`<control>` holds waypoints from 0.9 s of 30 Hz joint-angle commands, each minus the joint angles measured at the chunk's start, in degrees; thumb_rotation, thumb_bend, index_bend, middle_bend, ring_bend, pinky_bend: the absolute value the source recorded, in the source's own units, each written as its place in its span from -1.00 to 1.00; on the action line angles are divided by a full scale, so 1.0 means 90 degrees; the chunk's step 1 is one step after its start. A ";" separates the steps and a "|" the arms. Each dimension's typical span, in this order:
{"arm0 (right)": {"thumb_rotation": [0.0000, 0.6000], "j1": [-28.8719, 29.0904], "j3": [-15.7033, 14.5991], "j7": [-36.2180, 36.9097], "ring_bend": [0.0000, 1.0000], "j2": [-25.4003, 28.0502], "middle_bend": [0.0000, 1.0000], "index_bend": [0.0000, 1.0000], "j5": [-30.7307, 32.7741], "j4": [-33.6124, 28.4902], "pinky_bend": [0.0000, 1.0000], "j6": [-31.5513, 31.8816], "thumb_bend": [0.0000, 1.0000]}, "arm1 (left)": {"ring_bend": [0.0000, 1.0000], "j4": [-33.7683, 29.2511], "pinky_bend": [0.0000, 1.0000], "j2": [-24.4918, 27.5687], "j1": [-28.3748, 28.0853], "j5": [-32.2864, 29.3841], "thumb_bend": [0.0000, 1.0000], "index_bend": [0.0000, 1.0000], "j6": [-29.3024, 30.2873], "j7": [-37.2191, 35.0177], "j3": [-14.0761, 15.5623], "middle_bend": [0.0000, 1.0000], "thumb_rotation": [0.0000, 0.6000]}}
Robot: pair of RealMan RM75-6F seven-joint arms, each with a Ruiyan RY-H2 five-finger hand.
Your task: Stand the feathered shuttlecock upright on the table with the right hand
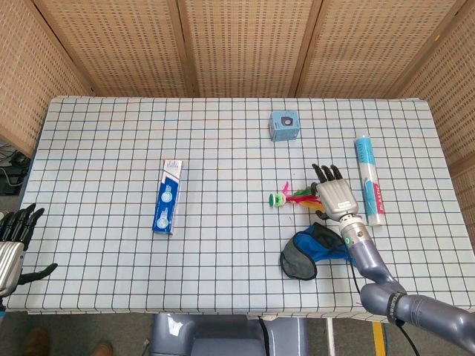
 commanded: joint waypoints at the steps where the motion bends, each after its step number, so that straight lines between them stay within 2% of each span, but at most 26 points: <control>1: 1.00 0.0111 -0.0086 -0.0060 -1.00 -0.0173 -1.00 -0.02 0.0160 0.0304 -1.00 -0.0096 -0.18 | -1.00 0.0016 -1.00 -0.0006 -0.0010 -0.0020 -1.00 -1.00 -0.0020 0.0006 0.0001 -1.00 1.00; 12: 1.00 0.0260 -0.0253 0.0279 -1.00 -0.0492 -1.00 0.05 0.0225 0.1254 -1.00 -0.0404 -0.04 | -1.00 0.0011 -1.00 -0.0041 -0.0055 -0.0140 -1.00 -1.00 -0.0087 0.0091 -0.0024 -1.00 1.00; 23: 1.00 0.0326 -0.0347 0.0603 -1.00 -0.0617 -1.00 0.10 0.0084 0.1561 -1.00 -0.0561 0.06 | -1.00 -0.0020 -1.00 -0.0068 -0.0085 -0.0200 -1.00 -1.00 -0.0130 0.0207 -0.0022 -1.00 1.00; 27: 1.00 0.0357 -0.0390 0.0566 -1.00 -0.0693 -1.00 0.15 0.0066 0.1712 -1.00 -0.0555 0.17 | -1.00 -0.0030 -1.00 -0.0082 -0.0090 -0.0218 -1.00 -1.00 -0.0137 0.0248 -0.0019 -1.00 1.00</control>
